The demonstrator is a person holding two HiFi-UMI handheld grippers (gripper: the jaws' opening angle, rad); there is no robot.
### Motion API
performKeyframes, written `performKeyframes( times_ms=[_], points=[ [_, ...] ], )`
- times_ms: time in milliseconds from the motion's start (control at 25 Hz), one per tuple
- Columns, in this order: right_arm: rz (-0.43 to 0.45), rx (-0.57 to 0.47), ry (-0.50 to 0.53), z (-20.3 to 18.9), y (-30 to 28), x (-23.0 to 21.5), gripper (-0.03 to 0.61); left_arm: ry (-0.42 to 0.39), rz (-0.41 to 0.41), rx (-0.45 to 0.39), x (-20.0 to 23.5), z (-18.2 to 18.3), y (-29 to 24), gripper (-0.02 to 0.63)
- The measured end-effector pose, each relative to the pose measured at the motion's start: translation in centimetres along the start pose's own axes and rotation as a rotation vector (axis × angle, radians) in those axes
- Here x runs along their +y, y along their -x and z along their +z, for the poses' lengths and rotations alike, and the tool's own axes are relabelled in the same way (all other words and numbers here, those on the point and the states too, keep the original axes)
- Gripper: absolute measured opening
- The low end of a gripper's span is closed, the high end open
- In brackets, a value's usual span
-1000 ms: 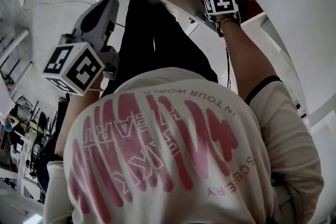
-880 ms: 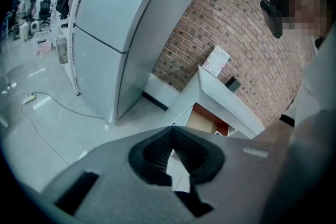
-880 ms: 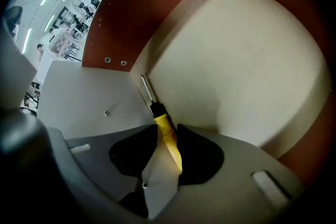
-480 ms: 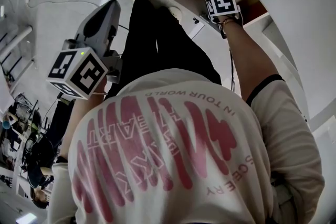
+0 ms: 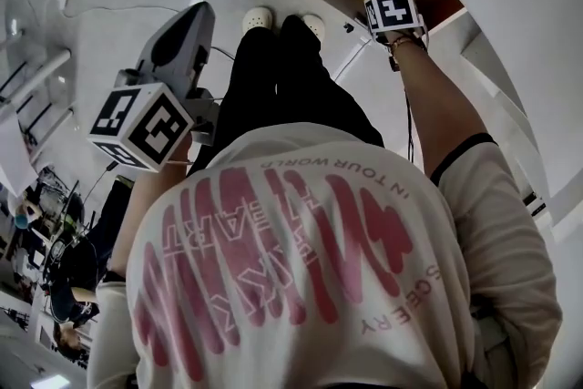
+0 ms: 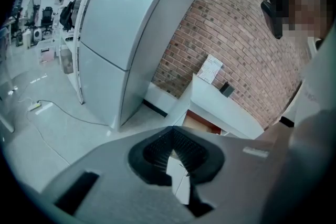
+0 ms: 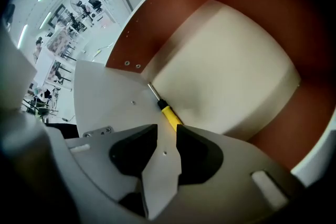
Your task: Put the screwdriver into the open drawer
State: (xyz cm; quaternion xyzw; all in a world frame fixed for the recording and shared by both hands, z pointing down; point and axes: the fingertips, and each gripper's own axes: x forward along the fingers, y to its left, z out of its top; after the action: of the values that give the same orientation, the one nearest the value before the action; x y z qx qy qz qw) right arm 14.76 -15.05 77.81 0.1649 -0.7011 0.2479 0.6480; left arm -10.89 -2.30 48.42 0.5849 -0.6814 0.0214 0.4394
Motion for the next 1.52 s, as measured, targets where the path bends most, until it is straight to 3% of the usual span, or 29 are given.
performKeyframes(
  times_ms=[80, 160, 360, 480, 600, 720, 840, 960, 1160, 1520],
  points=[
    [-0.047, -0.008, -0.052, -0.8, 0.9, -0.8, 0.097, -0.023, -0.017, -0.012, -0.6, 0.6, 0.5, 0.003],
    [-0.107, -0.024, -0.116, -1.5, 2.4, -1.7, 0.011, -0.046, -0.041, -0.019, -1.2, 1.0, 1.3, 0.003],
    [-0.133, -0.135, -0.293, -2.9, 7.9, -0.8, 0.009, -0.063, -0.124, -0.008, -2.3, 1.3, 3.6, 0.003],
    [-0.077, -0.287, -0.456, -2.8, 12.1, 1.1, 0.009, -0.067, -0.190, -0.010, -3.5, 2.1, 4.6, 0.003],
    [-0.016, -0.526, -0.654, -1.1, 17.9, 2.6, 0.009, -0.141, -0.271, -0.038, -4.5, 4.5, 5.3, 0.003],
    [0.025, -0.725, -0.749, 0.5, 24.2, 4.7, 0.008, -0.158, -0.310, -0.069, -4.7, 6.6, 6.3, 0.003],
    [0.094, -0.884, -0.743, 2.1, 30.2, 7.5, 0.009, -0.169, -0.372, -0.102, -6.7, 8.4, 7.4, 0.003],
    [0.125, -1.067, -0.711, 3.1, 37.0, 9.2, 0.009, -0.238, -0.477, -0.127, -10.5, 9.8, 8.5, 0.003],
    [0.062, -1.309, -0.608, 2.8, 47.2, 12.6, 0.009, -0.329, -0.584, -0.170, -13.8, 11.5, 11.6, 0.003],
    [-0.067, -1.524, -0.538, 1.0, 57.1, 16.8, 0.009, -0.451, -0.680, -0.316, -16.8, 14.6, 17.4, 0.003]
  ],
)
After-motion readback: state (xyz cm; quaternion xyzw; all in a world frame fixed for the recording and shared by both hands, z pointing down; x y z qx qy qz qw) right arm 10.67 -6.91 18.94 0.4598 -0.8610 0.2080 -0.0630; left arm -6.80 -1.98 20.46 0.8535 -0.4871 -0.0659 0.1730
